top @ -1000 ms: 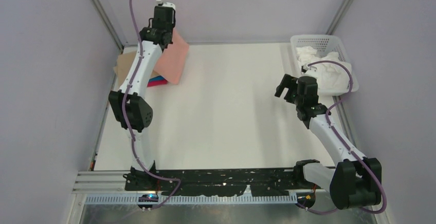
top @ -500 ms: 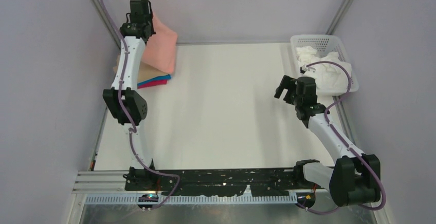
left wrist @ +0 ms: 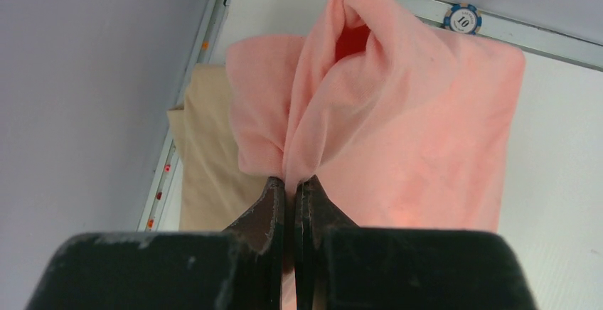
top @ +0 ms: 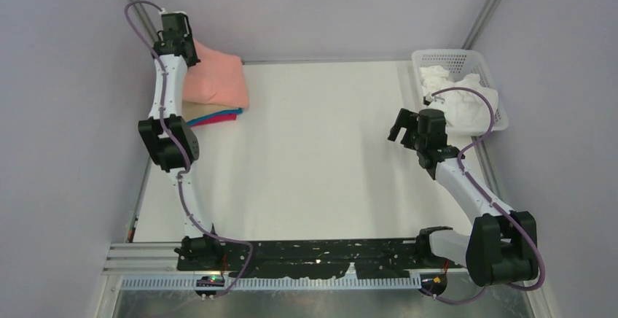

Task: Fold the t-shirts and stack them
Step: Put the neatly folded tshirt into the corner of the board with the left arm

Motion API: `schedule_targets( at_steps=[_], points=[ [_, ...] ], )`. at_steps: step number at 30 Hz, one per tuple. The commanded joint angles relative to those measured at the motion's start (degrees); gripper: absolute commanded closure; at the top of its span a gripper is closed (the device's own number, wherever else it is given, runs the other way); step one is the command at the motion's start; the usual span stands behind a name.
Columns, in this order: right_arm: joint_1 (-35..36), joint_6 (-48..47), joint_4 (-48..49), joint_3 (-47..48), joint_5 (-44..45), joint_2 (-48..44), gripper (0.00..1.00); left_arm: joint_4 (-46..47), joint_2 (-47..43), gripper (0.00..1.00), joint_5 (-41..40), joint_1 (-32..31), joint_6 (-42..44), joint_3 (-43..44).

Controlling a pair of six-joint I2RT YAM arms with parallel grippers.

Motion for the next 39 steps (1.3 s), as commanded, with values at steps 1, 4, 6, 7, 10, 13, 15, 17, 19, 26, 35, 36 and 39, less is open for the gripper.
schedule_targets(
  at_steps=[1, 4, 6, 7, 10, 13, 15, 17, 19, 26, 35, 36, 39],
  points=[
    [-0.25, -0.44, 0.82, 1.22, 1.45, -0.15, 0.05, 0.45, -0.28, 1.0, 1.66, 1.39, 1.33, -0.23],
    [-0.26, -0.5, 0.86, 1.18, 2.09, -0.19, 0.05, -0.21, -0.61, 1.0, 1.87, 2.4, 1.17, -0.31],
    [-0.3, -0.52, 0.8, 1.08, 2.3, 0.07, 0.05, -1.37, -1.95, 1.0, 4.6, 2.48, 0.84, -0.52],
    [-0.26, -0.46, 0.8, 1.11, 2.26, 0.15, 0.05, -0.63, -3.22, 1.0, 6.34, 2.49, 0.7, -1.78],
    [-0.31, -0.34, 0.71, 1.12, 2.21, 0.39, 0.05, 2.65, -6.89, 1.0, 4.65, 2.6, -0.57, -6.97],
    [-0.3, -0.39, 0.79, 1.11, 2.36, 0.39, 0.05, 2.36, -8.12, 1.0, 3.15, 3.58, -1.8, -7.64],
    [-0.29, -0.41, 0.92, 0.99, 2.47, 0.43, 0.05, 2.49, -7.95, 1.0, 2.67, 4.27, -2.89, -7.84],
    [-0.23, -0.43, 0.96, 1.1, 2.43, 0.68, 0.05, 2.31, -7.0, 1.0, 2.93, 4.92, -3.42, -7.16],
    [-0.25, -0.44, 0.97, 1.1, 2.5, 0.86, 0.05, 1.61, -5.47, 1.0, 3.22, 5.55, -4.38, -6.15],
    [-0.29, -0.52, 0.9, 1.34, 2.8, 0.95, 0.05, -0.8, -0.88, 1.0, 4.44, 8.32, -6.17, -2.04],
    [-0.31, -0.54, 0.73, 1.56, 2.81, 1.27, 0.05, -5.07, 1.67, 0.98, 5.09, 10.44, -9.44, 1.66],
    [-0.29, -0.53, 0.65, 1.62, 2.76, 1.35, 0.05, -5.87, 1.93, 0.92, 5.09, 10.66, -10.42, 2.25],
    [-0.31, -0.61, 0.43, 1.69, 2.78, 1.4, 0.05, -6.45, 1.74, 0.7, 5.16, 11.45, -12.62, 2.3]
  ],
)
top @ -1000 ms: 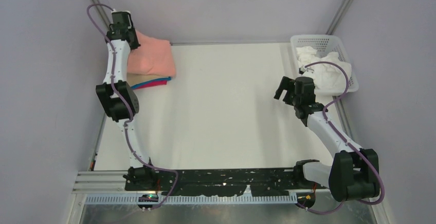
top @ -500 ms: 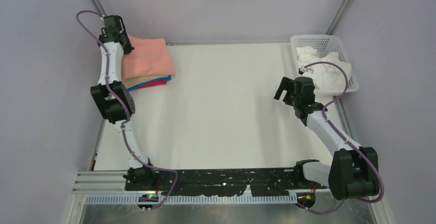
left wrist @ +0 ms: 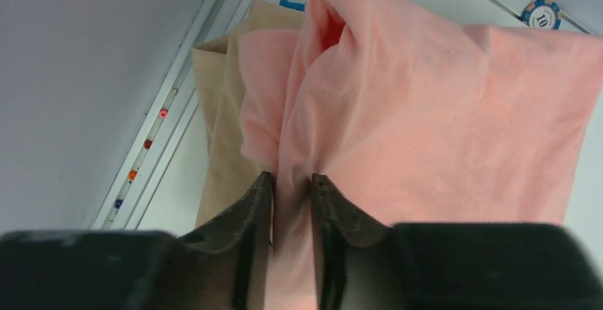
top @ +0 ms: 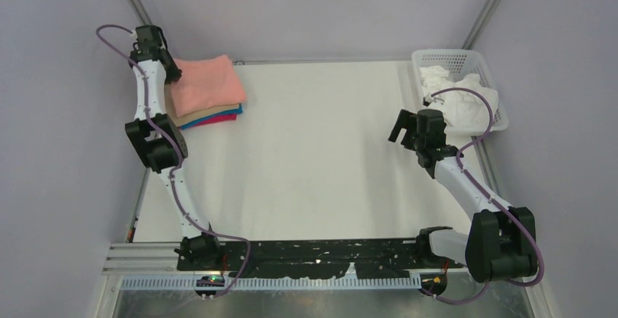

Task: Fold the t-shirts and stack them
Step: Put the neatly folded tshirt into the corner of the board with the left arm

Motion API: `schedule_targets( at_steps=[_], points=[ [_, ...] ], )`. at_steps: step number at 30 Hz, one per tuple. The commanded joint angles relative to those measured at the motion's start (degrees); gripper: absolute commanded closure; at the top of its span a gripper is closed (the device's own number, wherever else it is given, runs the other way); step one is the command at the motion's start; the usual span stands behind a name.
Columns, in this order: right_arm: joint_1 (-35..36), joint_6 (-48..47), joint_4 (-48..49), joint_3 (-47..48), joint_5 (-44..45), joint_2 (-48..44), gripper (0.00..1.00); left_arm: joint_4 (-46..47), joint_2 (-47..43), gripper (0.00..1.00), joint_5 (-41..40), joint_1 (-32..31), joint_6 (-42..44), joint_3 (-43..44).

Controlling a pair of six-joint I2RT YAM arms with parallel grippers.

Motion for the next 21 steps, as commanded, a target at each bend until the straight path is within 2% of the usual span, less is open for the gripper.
schedule_targets(
  at_steps=[1, 3, 5, 7, 14, 21],
  points=[
    [-0.29, -0.59, 0.66, 1.77, 1.09, 0.2, 0.05, -1.34, -1.2, 0.59, -0.61, 2.14, -3.48, 2.59],
    [-0.29, -0.59, 0.62, 1.84, 0.96, 0.2, 0.05, -1.12, -2.06, 0.29, 0.07, 2.41, -4.27, 1.91],
    [-0.3, -0.59, 0.61, 1.84, 0.78, 0.13, 0.05, -0.43, -3.37, 0.18, 1.24, 2.49, -4.7, 0.72],
    [-0.31, -0.48, 0.61, 1.82, 0.63, 0.11, 0.05, 0.66, -4.86, 0.02, 4.0, 2.47, -5.38, -0.62],
    [-0.24, -0.22, 0.74, 1.69, -0.04, 0.02, 0.05, 6.77, -9.46, 0.0, 20.8, 1.84, -10.27, -6.17],
    [-0.3, 0.46, 1.42, 1.42, -1.52, 0.39, 0.05, 12.43, -10.39, 0.0, 25.87, -1.8, -14.31, -10.58]
  ],
)
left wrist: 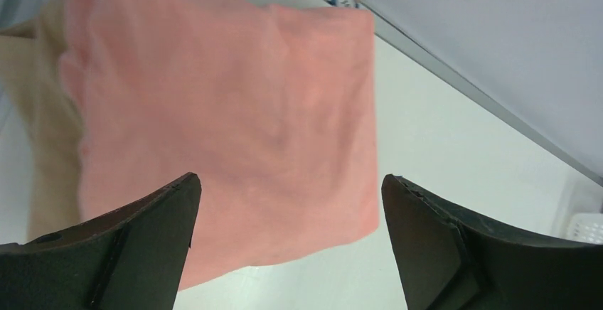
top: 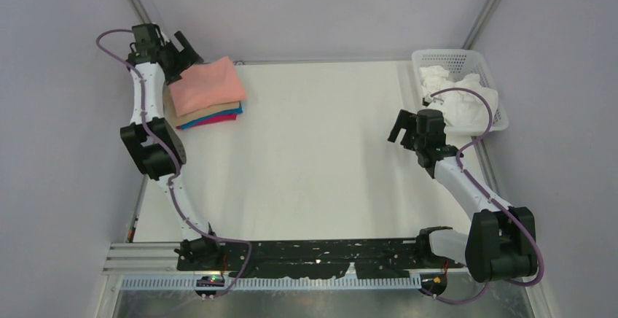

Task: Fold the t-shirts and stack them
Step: Put the neatly folded tshirt into the corner of the board with the left arm

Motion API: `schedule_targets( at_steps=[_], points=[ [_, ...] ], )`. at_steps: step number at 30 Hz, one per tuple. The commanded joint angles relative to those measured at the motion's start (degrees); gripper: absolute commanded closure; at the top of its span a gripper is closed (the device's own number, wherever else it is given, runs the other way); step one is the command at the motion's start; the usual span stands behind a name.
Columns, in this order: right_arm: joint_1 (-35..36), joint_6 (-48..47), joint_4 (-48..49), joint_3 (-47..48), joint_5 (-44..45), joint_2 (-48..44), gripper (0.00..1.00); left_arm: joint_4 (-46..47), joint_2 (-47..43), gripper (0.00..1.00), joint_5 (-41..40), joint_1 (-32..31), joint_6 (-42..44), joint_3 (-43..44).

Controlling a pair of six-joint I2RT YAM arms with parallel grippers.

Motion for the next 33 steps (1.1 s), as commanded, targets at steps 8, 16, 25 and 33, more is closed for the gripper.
schedule_targets(
  at_steps=[8, 16, 25, 33],
  points=[
    [-0.23, 0.76, 1.88, 1.42, -2.11, 0.81, 0.05, 6.42, -1.7, 0.01, 5.12, -1.63, -7.14, -9.08],
    [-0.25, 0.84, 2.09, 1.07, -2.71, 0.53, 0.05, 2.24, 0.14, 0.0, 2.41, -0.09, -7.27, -11.23],
    [-0.25, 0.65, 1.83, 0.9, -3.23, -1.21, 0.05, 1.57, -0.31, 0.0, 0.49, -0.16, -9.72, -10.58],
    [-0.25, 0.7, 0.35, 1.65, -3.02, -4.89, 0.05, -0.71, -13.15, 0.01, 0.47, -1.57, -6.0, -9.1]
  ],
)
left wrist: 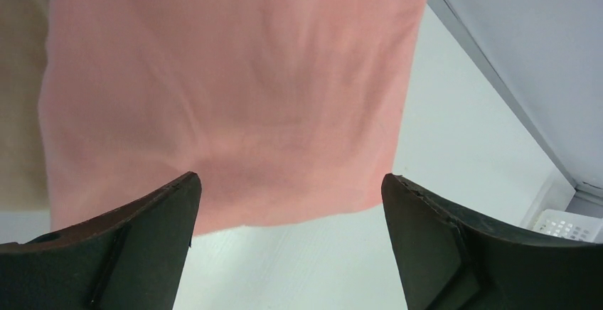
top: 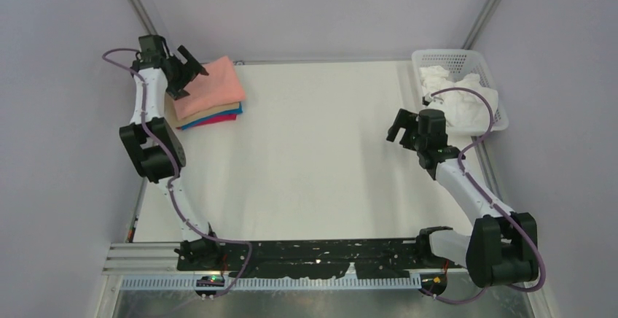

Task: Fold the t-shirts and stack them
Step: Put the neatly folded tshirt into the corner of the board with the left arm, then reset both arms

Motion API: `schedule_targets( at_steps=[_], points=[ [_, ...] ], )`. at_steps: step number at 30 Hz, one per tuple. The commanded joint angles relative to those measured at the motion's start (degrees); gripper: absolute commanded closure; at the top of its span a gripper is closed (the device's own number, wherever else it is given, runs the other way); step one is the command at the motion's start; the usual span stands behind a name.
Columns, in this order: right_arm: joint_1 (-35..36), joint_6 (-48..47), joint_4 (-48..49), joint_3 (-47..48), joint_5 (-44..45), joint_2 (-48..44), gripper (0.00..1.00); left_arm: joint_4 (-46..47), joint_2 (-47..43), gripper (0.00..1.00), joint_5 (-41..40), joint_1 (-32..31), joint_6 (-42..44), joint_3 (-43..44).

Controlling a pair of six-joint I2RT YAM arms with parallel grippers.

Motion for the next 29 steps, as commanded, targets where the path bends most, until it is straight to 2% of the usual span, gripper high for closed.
schedule_targets(
  at_steps=[1, 5, 8, 13, 18, 21, 29],
  points=[
    [-0.28, 0.35, -0.43, 1.65, 0.35, -4.43, 0.05, 1.26, -15.1, 0.0, -1.65, -1.66, 3.14, -3.17],
    [-0.32, 0.91, -3.31, 0.12, 2.29, -9.63, 0.05, 4.31, -28.15, 0.0, -7.44, -5.05, 5.3, -16.9],
    [-0.23, 1.79, -5.12, -2.99, 4.12, -16.02, 0.05, 10.19, -40.45, 0.0, -13.29, -9.69, 5.31, -32.71],
    [-0.18, 2.21, -6.31, -7.75, 9.08, -25.92, 0.05, 20.09, -60.4, 0.0, -24.05, -21.51, 4.26, -59.81],
    [-0.22, 2.55, -5.6, -11.57, 10.92, -31.48, 0.05, 33.98, -73.16, 0.0, -21.19, -27.84, 2.12, -82.79],
    [-0.22, 2.46, -5.38, -12.3, 12.95, -32.68, 0.05, 37.04, -76.7, 0.0, -24.93, -29.64, 1.98, -88.55],
    [-0.22, 2.1, -4.6, -13.2, 14.33, -33.78, 0.05, 36.16, -78.2, 0.0, -23.71, -29.68, 3.63, -87.11]
  ],
)
